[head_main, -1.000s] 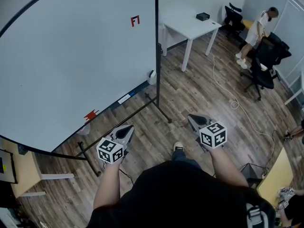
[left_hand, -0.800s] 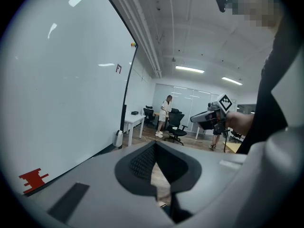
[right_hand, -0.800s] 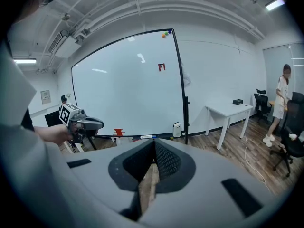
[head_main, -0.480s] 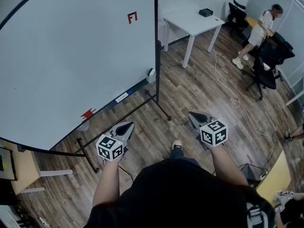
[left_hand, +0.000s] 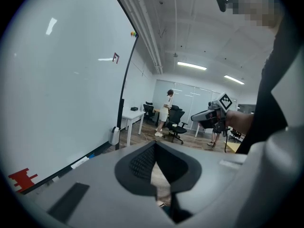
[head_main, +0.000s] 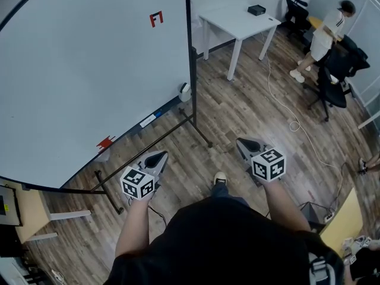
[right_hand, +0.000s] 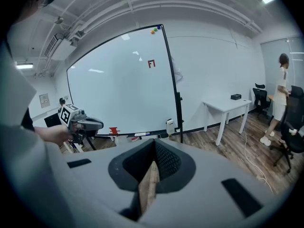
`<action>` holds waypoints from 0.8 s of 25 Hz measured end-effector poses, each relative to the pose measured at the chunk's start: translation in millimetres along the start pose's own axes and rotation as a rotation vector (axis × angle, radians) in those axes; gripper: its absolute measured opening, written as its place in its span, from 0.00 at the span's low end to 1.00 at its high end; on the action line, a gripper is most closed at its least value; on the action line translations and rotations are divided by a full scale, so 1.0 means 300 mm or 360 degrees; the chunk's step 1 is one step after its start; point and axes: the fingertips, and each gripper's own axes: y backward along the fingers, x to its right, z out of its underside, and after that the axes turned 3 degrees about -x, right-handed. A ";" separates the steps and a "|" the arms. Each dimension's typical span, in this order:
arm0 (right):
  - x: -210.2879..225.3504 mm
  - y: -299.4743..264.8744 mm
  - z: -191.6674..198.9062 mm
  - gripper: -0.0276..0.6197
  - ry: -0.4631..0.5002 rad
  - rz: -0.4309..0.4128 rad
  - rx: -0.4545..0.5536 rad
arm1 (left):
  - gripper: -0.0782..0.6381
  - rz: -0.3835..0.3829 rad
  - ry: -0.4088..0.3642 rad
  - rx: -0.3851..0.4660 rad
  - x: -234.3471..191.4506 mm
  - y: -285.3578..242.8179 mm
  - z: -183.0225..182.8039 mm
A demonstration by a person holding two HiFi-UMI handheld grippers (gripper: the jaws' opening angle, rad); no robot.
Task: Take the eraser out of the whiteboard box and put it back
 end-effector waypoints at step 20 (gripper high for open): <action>0.240 -0.024 0.021 0.04 -0.0080 0.0002 -0.0053 | 0.13 0.0064 0.0015 -0.0114 0.029 -0.283 -0.008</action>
